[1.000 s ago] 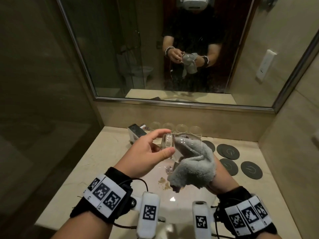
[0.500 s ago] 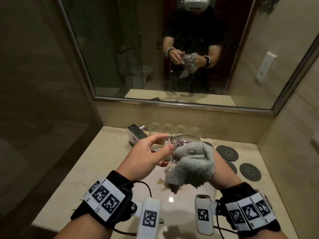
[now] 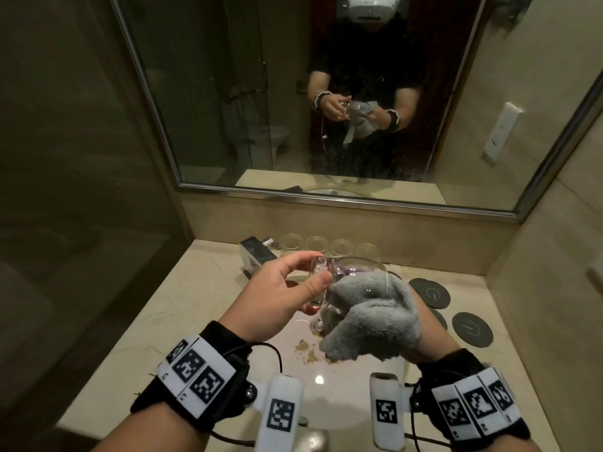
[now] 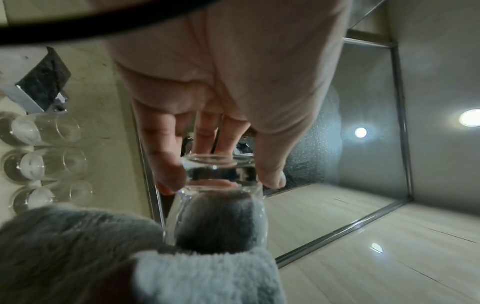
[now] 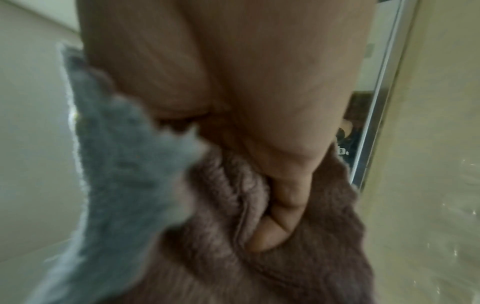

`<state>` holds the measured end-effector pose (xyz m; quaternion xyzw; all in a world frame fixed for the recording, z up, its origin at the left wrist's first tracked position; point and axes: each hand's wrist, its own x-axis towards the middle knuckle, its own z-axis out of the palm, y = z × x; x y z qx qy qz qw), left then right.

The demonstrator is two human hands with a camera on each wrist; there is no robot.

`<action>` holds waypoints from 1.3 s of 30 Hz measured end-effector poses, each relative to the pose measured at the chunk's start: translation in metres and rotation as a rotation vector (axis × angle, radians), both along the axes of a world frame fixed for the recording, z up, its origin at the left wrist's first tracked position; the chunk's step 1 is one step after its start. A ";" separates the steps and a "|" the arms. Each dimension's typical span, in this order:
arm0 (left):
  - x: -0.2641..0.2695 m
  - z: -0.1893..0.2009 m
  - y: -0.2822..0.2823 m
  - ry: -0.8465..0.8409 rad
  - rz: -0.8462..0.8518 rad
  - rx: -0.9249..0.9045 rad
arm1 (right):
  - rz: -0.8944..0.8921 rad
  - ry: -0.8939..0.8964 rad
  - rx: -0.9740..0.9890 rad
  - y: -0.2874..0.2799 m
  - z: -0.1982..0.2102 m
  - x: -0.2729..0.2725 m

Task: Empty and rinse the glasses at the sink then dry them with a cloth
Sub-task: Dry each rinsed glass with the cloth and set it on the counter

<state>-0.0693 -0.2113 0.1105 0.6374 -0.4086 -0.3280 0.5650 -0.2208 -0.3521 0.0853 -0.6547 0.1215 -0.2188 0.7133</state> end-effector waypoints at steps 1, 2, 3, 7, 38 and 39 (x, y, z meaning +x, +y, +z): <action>0.001 0.001 0.001 -0.017 0.001 -0.003 | 0.010 0.029 -0.070 -0.001 0.003 0.002; 0.002 0.001 0.002 -0.035 0.016 -0.006 | -0.001 0.044 -0.081 -0.003 0.005 0.003; 0.004 0.001 0.003 -0.048 0.040 -0.014 | -0.005 0.037 -0.113 -0.005 0.003 0.002; 0.014 0.001 0.008 -0.026 0.124 -0.040 | -0.081 -0.168 0.204 -0.010 -0.010 -0.008; -0.001 -0.007 0.004 -0.320 -0.036 0.087 | -0.073 -0.197 0.358 0.020 -0.010 0.017; -0.001 -0.009 0.005 -0.321 -0.049 0.096 | -0.066 -0.212 0.379 0.020 -0.010 0.017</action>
